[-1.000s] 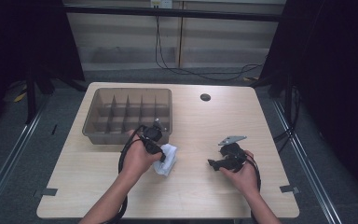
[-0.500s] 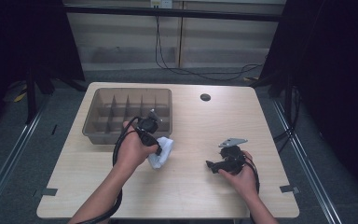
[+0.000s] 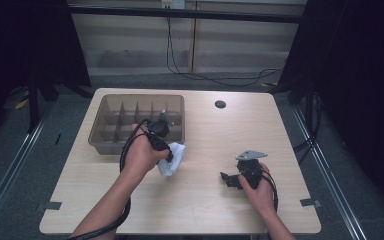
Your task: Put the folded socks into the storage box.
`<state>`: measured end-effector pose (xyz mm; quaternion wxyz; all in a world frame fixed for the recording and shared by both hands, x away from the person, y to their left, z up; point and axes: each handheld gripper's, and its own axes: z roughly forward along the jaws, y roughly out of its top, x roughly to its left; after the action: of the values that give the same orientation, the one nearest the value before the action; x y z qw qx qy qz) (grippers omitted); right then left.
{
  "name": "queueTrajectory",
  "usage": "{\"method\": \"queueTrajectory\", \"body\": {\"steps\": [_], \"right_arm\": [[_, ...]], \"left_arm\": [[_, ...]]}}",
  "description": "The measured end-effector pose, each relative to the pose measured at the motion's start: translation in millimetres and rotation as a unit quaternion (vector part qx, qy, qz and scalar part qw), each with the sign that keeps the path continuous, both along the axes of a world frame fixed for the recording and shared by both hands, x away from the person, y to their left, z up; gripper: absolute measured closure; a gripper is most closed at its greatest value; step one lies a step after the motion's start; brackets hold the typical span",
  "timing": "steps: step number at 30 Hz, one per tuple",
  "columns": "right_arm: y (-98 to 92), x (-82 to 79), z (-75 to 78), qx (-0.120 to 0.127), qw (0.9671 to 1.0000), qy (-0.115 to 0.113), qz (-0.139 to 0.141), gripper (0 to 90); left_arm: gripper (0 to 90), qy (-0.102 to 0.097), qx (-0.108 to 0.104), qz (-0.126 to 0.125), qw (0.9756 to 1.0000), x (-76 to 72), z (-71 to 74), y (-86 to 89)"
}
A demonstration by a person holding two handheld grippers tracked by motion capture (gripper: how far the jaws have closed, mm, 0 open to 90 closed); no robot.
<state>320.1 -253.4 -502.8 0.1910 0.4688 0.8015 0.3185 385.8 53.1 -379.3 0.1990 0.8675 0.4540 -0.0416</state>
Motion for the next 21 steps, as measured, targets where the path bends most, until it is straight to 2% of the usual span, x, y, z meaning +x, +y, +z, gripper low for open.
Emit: {"method": "queueTrajectory", "body": {"steps": [4,21], "right_arm": [[0.2,-1.6,-1.7,0.005,0.9999,-0.010,-0.004,10.5],[0.2,-1.7,-1.8,0.005,0.9999,-0.011,-0.004,10.5]], "left_arm": [[72.4,0.000,0.002,-0.002,1.0000,0.8,5.1,-1.0],[72.4,0.009,0.009,-0.002,0.9999,13.8,33.3,-7.2]]}}
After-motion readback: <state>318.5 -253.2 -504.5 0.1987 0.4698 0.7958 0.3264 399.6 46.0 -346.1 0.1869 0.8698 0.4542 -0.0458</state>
